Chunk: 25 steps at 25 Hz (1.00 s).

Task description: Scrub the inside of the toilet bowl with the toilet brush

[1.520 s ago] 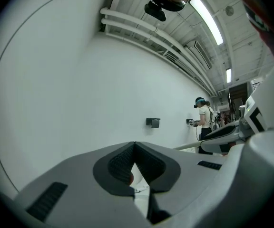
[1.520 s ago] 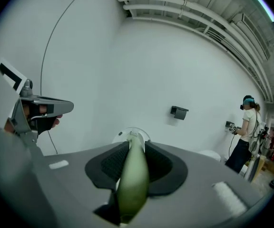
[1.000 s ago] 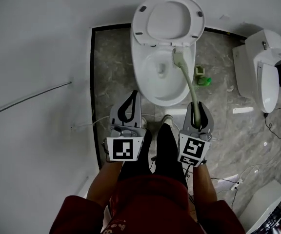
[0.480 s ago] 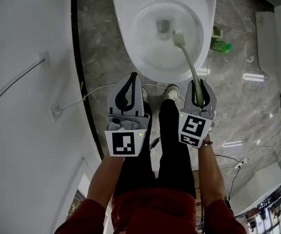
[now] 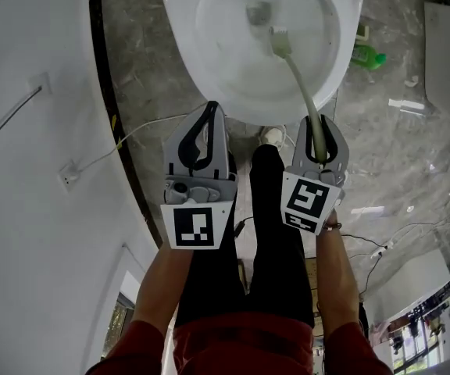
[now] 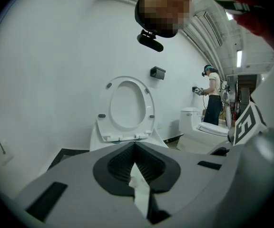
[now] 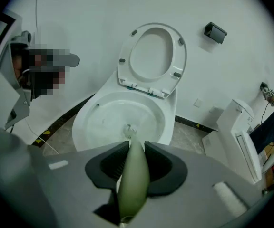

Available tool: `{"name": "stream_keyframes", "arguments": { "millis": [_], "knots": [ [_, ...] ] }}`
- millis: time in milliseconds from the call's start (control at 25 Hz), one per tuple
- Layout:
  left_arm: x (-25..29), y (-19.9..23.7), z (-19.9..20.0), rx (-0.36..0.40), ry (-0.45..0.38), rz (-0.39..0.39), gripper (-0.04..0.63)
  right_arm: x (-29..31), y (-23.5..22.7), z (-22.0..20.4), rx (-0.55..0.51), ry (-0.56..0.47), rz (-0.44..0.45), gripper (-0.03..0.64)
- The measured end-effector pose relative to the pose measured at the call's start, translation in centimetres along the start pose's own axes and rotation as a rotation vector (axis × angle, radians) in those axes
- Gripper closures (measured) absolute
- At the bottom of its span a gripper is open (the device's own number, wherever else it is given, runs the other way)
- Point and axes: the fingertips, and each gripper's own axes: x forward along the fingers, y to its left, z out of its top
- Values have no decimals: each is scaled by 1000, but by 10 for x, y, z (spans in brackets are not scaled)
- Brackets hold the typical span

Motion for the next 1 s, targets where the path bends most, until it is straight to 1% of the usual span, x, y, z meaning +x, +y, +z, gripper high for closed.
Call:
{"name": "stream_keyframes", "arguments": {
  "millis": [160,280,400,480,560,760,880,1000],
  "knots": [
    [1,7,-2,-6,11,8,589,5,35,1,107,11,76,505],
    [1,13,1,2,9,9,590,-1,57,24,223,-18,149,505],
    [1,19,2,5,7,16,590,-7,67,47,277,-67,189,505],
    [2,23,1,7,6,21,589,-3,67,48,267,-73,182,505],
    [4,24,0,3,4,23,590,9,61,37,240,-52,152,506],
    [8,16,-4,-9,9,12,590,35,27,7,119,9,37,506],
    [8,9,-6,-10,14,-4,589,32,0,11,63,-2,-25,506],
    [8,3,-8,-13,19,-15,591,22,-23,27,-20,-53,-109,506]
  ]
}}
